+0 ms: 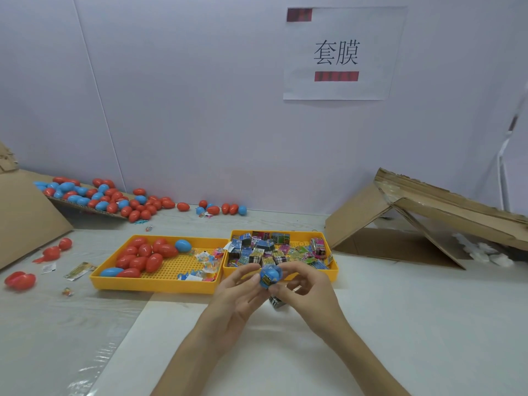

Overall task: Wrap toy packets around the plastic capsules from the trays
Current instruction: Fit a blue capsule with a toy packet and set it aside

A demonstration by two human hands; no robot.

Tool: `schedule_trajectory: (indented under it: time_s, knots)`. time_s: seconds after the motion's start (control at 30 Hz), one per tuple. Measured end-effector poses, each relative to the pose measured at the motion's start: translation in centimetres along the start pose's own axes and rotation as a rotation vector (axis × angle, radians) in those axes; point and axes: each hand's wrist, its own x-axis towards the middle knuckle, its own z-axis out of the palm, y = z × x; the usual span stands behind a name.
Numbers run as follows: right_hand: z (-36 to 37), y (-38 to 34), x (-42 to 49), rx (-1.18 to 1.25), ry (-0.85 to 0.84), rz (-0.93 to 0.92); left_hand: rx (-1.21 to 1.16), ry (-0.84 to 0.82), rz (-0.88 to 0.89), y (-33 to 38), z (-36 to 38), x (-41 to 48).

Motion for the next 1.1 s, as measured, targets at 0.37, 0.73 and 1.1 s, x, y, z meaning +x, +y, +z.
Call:
schedule_trajectory:
  time_s: [0.37,0.73,1.1]
  knots:
    - [0.22,0.20,-0.24,-0.144,0.023,-0.117,0.010,-0.096,-0.086,0.08,0.26,-0.21]
    - [0.11,0.32,-0.14,-0.172,-0.015,-0.095,0.110,-0.037,-0.088,0.13,0.40,-0.47]
    - [0.03,-0.39,-0.14,-0.023,-0.111,-0.050,-0.041,-0.139,-0.132,0.25,0.20,-0.40]
